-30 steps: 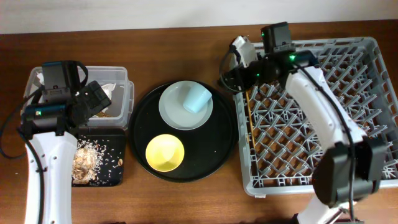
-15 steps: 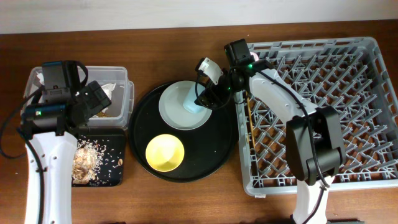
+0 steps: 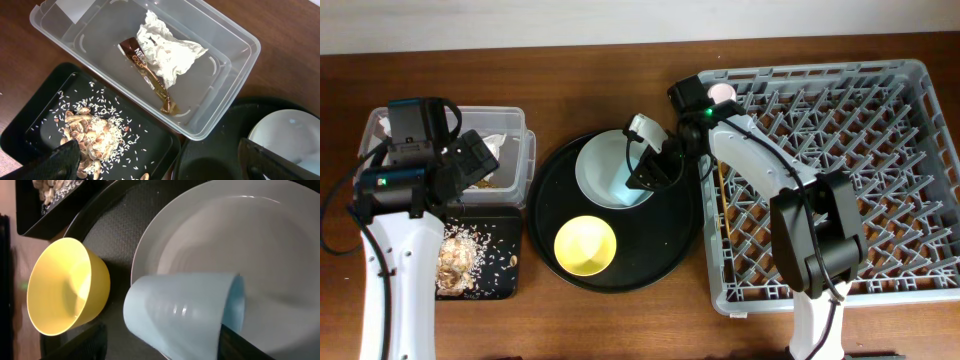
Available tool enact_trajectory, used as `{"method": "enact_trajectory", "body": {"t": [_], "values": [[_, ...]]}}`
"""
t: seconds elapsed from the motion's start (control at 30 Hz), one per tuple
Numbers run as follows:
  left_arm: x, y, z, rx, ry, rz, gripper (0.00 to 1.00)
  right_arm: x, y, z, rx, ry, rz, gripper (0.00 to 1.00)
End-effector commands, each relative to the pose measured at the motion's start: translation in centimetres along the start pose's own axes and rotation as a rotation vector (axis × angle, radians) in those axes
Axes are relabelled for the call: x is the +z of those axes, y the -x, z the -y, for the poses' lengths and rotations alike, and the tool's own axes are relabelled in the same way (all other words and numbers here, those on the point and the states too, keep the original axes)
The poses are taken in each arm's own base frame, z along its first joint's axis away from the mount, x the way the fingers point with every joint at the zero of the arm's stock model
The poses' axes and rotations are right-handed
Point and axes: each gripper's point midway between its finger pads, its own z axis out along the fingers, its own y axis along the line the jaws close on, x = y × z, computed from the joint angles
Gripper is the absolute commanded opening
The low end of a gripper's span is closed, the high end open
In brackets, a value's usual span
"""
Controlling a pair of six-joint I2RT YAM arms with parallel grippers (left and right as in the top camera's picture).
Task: Sort waste into correct bins and load items into the dishwasher rack
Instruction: 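Carry the blue cup to the rack and place it beside the pink cup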
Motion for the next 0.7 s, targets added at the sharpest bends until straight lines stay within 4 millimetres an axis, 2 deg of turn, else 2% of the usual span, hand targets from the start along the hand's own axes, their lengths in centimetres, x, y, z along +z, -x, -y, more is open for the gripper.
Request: {"method": "enact_trajectory", "body": {"t": [0.0,0.03,0.13,0.2,0.33,0.37,0.47,0.5,0.57,0.63,0.67], "values": [[-0.5,0.5,0.0,-0.016,-0.007,0.017,0.99,1.8,-1.3,-0.4,0.028,0.071,-0.012,0.66],[-0.5,0.5,0.0,-0.016,-0.007,0.017,0.99,1.8,-1.3,-0.5,0.028,0.074,-0.01,0.65],[-0.5,0.5,0.0,-0.016,-0.007,0.017,0.99,1.8,-1.5,-0.7,0.039,0.082,-0.019,0.54],[-0.5,0.5,0.0,-0.016,-0.007,0.017,0.99,1.8,-1.5,-0.7,0.04,0.084,-0.018,0.35],[-0.5,0.5,0.0,-0.016,-0.007,0.017,0.99,1.8,-1.7,-1.1,0.056,0.102,-0.025,0.26],[-0.5,0.5,0.0,-0.016,-0.007,0.017,0.99,1.7,-1.6,-1.4,0.06,0.121,-0.016,0.18],[-0.5,0.5,0.0,-0.016,-0.007,0.017,0.99,1.6,-1.2,-1.8,0.098,0.142,-0.001,0.08],[-0.5,0.5,0.0,-0.016,-0.007,0.017,0.99,1.2,-0.5,-2.0,0.132,0.151,0.014,0.04],[-0.5,0.5,0.0,-0.016,-0.007,0.017,0.99,-0.4,2.0,-3.7,0.125,0.207,0.082,0.04],[-0.5,0.5,0.0,-0.016,-0.007,0.017,0.99,-3.6,4.4,-5.1,0.166,0.214,0.126,0.04],[-0.5,0.5,0.0,-0.016,-0.007,0.017,0.99,-6.1,5.8,-5.8,0.233,0.225,0.166,0.04]]}}
